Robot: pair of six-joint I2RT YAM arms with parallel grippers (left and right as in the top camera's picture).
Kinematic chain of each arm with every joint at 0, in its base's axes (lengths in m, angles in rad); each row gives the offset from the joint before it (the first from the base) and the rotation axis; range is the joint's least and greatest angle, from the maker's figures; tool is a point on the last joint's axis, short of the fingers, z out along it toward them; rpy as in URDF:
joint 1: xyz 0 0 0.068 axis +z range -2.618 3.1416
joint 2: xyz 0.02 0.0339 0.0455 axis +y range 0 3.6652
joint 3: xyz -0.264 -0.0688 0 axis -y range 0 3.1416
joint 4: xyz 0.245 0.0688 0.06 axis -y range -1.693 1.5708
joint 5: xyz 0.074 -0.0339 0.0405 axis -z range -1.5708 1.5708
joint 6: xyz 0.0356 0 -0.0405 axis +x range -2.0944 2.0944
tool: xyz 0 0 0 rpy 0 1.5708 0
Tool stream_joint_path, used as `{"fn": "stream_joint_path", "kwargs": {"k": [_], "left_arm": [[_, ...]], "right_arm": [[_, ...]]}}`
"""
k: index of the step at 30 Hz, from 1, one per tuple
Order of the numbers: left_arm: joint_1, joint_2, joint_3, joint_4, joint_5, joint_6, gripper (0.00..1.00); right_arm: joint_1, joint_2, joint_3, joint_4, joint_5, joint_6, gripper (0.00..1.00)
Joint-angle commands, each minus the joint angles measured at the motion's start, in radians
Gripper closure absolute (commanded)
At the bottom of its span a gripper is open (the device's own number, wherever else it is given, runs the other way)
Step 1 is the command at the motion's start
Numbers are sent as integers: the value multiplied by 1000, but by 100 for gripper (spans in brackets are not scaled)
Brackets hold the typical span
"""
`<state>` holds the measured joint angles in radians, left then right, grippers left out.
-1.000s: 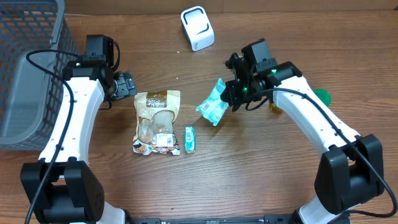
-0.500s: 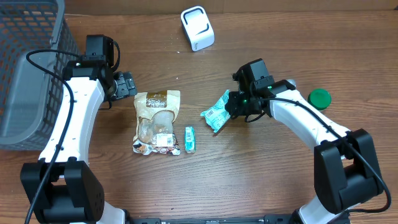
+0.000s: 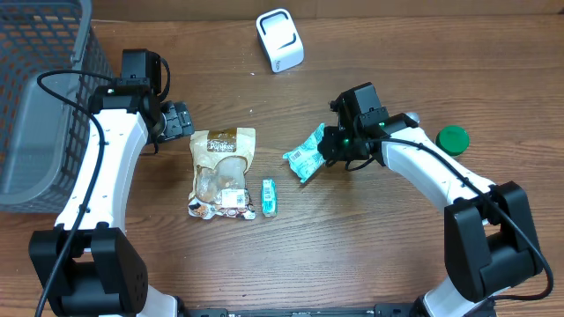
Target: Scan the item barcode
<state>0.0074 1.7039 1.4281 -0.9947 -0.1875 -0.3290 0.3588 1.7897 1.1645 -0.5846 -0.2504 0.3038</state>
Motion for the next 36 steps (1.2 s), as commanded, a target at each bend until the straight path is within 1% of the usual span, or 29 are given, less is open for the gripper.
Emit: {"fn": "stream_joint_path", "kwargs": {"k": [1, 5, 7, 12, 13, 14, 15, 16, 18, 19, 20, 21, 22, 23, 24, 36], "left_arm": [[-1, -4, 14, 5, -3, 19, 0], [-1, -4, 14, 5, -3, 18, 0], [-1, -4, 14, 5, -3, 18, 1], [-1, -4, 14, 5, -3, 19, 0], [-1, -4, 14, 5, -2, 18, 0], [-1, -4, 14, 5, -3, 19, 1], [-1, -4, 14, 5, -2, 18, 0], [-1, -4, 14, 5, -3, 18, 1], [-1, -4, 14, 5, -3, 18, 0], [-1, -4, 14, 5, -3, 19, 0], [-1, -4, 14, 5, -3, 19, 0], [-1, -4, 14, 5, -3, 19, 0], [-1, -4, 14, 5, -3, 19, 0], [-1, -4, 14, 5, -3, 19, 1], [-1, -4, 14, 5, -3, 18, 0], [-1, -4, 14, 5, -3, 19, 0]], "right_arm": [[-1, -3, -9, 19, 59, 45, 94], [-1, -3, -23, 61, 67, 49, 93], [-1, -3, -32, 78, 67, 63, 87], [-1, -3, -47, 86, 67, 67, 86], [-1, -3, -47, 86, 66, 67, 84], [-1, -3, -47, 87, 66, 67, 81], [-1, -3, -47, 90, 66, 67, 76], [-1, -3, -47, 90, 67, 67, 73], [-1, -3, -47, 91, 67, 67, 62], [-1, -3, -47, 91, 67, 67, 58], [-1, -3, -47, 91, 67, 67, 51], [-1, -3, -47, 90, 67, 67, 41], [-1, -3, -47, 90, 67, 67, 26], [-1, -3, -47, 90, 67, 67, 6], [-1, -3, -47, 90, 67, 67, 0], [-1, -3, -47, 90, 67, 67, 0]]}}
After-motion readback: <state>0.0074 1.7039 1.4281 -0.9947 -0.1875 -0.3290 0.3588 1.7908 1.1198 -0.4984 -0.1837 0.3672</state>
